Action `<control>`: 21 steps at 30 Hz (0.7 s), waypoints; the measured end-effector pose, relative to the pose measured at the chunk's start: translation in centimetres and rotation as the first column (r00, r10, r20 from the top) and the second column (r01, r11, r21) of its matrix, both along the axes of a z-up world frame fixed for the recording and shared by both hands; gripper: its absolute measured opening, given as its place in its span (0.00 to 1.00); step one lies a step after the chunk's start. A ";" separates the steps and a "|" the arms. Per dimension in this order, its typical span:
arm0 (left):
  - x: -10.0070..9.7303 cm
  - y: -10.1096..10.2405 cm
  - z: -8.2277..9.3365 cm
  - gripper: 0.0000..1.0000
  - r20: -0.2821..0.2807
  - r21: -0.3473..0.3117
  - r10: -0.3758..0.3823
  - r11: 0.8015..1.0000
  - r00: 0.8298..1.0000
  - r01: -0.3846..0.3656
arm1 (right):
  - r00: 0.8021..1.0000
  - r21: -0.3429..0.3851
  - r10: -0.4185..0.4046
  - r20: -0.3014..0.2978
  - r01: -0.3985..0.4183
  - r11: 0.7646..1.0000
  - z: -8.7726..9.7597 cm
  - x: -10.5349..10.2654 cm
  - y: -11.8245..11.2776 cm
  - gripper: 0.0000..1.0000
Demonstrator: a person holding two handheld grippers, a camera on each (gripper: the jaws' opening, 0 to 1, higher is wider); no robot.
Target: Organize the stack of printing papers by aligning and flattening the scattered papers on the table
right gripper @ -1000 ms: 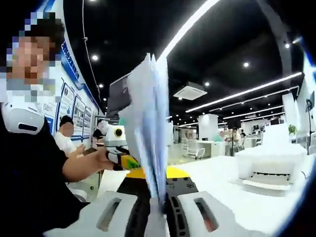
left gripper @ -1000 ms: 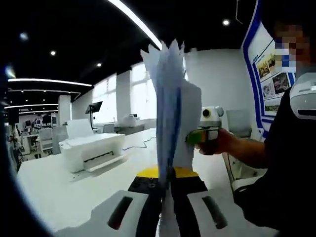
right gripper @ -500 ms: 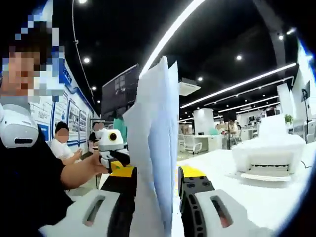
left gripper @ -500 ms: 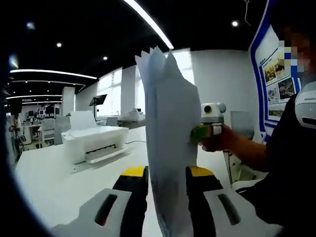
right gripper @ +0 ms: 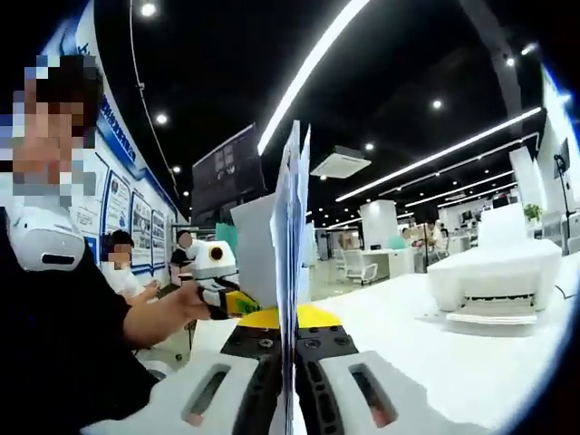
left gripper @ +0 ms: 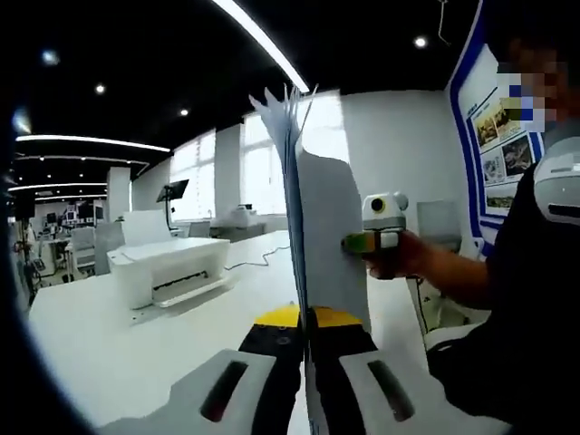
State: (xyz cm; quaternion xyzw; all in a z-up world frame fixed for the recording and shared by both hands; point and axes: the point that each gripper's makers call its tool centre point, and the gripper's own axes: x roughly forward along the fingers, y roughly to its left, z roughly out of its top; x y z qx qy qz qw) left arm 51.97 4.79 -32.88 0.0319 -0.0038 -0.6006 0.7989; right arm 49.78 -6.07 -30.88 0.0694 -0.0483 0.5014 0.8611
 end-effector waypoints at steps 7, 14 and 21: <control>-0.1 0.4 1.0 0.07 0.024 -0.004 0.020 1.000 1.000 -0.020 | 0.999 -0.005 0.009 0.054 -0.009 1.000 1.5 -0.8 0.6 0.00; 0.3 0.5 -0.6 0.25 -0.016 0.024 0.037 0.999 0.999 -0.036 | 0.999 -0.033 -0.035 0.012 0.035 0.999 0.1 0.1 0.0 0.23; 0.0 0.4 -0.5 0.18 -0.019 0.026 0.017 1.000 1.000 -0.017 | 0.999 -0.037 -0.040 0.009 0.041 0.998 0.1 -0.2 -1.0 0.19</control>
